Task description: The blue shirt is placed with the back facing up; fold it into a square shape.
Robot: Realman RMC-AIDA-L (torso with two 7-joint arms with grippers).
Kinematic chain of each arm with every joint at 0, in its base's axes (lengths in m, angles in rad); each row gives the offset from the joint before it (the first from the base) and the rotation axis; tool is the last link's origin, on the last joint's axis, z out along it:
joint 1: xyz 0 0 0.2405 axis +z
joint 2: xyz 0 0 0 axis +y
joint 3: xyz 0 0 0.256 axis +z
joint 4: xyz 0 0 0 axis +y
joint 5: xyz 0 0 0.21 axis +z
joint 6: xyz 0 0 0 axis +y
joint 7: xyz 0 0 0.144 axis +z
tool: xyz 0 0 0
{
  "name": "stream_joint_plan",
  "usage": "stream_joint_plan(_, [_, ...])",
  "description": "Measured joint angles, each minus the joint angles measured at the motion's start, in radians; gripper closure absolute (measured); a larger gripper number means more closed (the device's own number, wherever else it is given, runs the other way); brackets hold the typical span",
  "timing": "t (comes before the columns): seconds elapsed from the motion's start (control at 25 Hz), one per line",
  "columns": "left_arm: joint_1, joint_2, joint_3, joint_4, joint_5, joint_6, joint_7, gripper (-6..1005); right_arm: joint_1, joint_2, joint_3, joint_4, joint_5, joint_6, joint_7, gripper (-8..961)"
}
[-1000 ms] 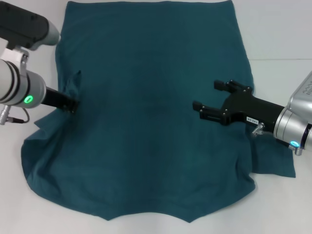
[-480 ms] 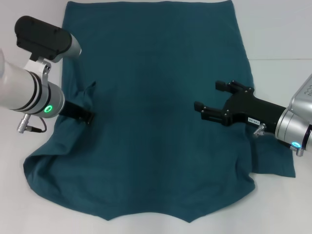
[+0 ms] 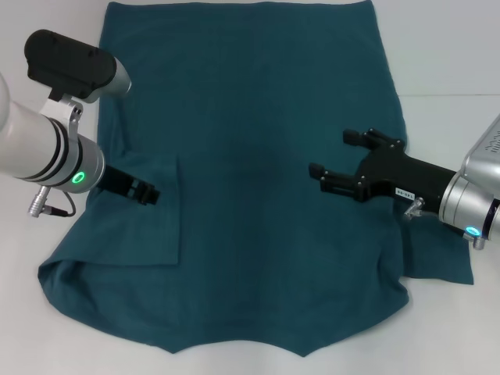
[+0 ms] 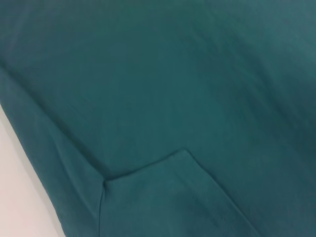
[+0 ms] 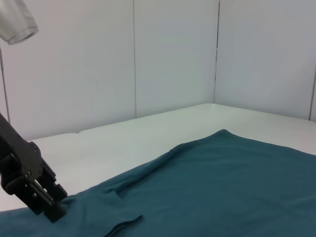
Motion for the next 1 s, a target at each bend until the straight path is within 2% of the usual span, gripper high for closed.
stream_joint_plan(0.24, [0.016, 0.000, 0.013, 0.051, -0.007, 0.013, 0.002, 519, 0.000, 0.000, -0.002, 0.000, 0.000, -0.004, 0.017, 35])
stream_joint_plan(0.36, [0.020, 0.001, 0.025, 0.085, -0.032, 0.026, 0.011, 282, 0.009, -0.001, -0.012, -0.031, -0.010, -0.001, 0.076, 35])
stream_joint_plan(0.48, [0.021, 0.004, 0.022, 0.125, -0.090, 0.060, 0.034, 218, -0.001, -0.002, -0.076, -0.134, -0.016, 0.026, 0.184, 36])
stream_joint_plan(0.6, [0.037, 0.005, 0.016, 0.196, -0.179, 0.118, 0.098, 153, -0.039, -0.004, -0.148, -0.268, -0.017, 0.101, 0.292, 158])
stream_joint_plan(0.68, [0.067, 0.002, 0.028, 0.254, -0.246, 0.167, 0.180, 154, -0.071, -0.004, -0.174, -0.342, -0.017, 0.149, 0.325, 240])
stream_joint_plan(0.92, [0.206, 0.002, 0.068, 0.381, -0.494, 0.246, 0.404, 159, -0.143, -0.011, -0.119, -0.456, -0.003, 0.101, 0.428, 478])
stream_joint_plan(1.0, [0.256, 0.005, 0.037, 0.391, -0.628, 0.261, 0.487, 160, -0.162, -0.011, -0.085, -0.481, -0.003, 0.062, 0.464, 485])
